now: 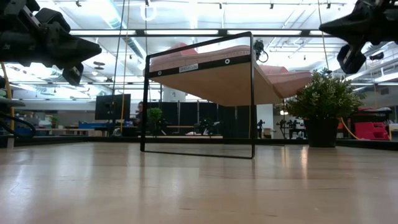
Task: Pick and place slides into the shelf
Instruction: Return to Home Position
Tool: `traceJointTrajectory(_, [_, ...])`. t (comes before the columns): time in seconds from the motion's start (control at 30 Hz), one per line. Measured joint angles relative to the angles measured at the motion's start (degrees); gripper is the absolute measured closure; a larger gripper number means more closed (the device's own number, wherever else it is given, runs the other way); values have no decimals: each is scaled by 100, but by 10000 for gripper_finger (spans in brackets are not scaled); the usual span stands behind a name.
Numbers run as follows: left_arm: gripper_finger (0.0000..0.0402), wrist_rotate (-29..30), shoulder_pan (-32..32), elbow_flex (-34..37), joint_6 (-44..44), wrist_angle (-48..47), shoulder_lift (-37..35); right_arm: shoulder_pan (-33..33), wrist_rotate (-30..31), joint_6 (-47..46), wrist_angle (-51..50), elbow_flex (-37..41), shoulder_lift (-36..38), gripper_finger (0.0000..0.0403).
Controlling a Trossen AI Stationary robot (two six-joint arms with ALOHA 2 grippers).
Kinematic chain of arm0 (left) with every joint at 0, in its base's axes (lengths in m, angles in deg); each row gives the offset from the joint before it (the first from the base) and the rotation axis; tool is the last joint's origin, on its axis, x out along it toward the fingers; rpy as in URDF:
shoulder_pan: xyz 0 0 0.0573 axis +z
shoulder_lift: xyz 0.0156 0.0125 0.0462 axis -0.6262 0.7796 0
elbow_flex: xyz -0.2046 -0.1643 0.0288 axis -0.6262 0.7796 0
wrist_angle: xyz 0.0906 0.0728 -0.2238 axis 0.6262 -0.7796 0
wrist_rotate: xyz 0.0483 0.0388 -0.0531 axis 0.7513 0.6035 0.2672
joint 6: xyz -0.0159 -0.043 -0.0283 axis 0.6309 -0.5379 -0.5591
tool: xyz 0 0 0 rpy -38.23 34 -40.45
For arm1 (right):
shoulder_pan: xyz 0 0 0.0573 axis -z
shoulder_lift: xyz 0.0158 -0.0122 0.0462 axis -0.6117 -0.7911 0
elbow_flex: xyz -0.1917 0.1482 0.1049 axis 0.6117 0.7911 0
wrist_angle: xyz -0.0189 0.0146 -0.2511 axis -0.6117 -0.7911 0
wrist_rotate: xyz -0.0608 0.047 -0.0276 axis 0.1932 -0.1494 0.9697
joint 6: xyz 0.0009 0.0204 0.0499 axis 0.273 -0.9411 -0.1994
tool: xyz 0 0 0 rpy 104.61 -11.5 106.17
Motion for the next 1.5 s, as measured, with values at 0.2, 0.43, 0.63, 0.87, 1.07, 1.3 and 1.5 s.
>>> traceJointTrajectory(0.2, [373, 0, 0, 0, -1, 4, 0, 1, 53, 37, 553, 307, 0, 403])
traceJointTrajectory(0.43, [373, 0, 0, 0, -4, 4, 0, 2, 50, -45, 1437, 916, 2, 403])
traceJointTrajectory(0.63, [362, 0, 0, 1, 0, 4, 0, 2, -84, -24, 1456, 1090, 2, 403])
traceJointTrajectory(0.87, [367, 0, 0, 0, 0, 6, 0, 2, -150, 231, 1058, 1118, -1, 403])
traceJointTrajectory(1.07, [376, -1, 0, 0, -1, 4, 0, 2, -222, 1182, 1033, 1118, -178, 403])
traceJointTrajectory(1.3, [369, 0, 0, 2, 0, 4, 0, 2, -302, 1984, 1012, 1118, -399, 403])
traceJointTrajectory(1.5, [361, -1, 0, 2, -3, 4, 0, 0, -355, 2104, 999, 1118, -472, 402])
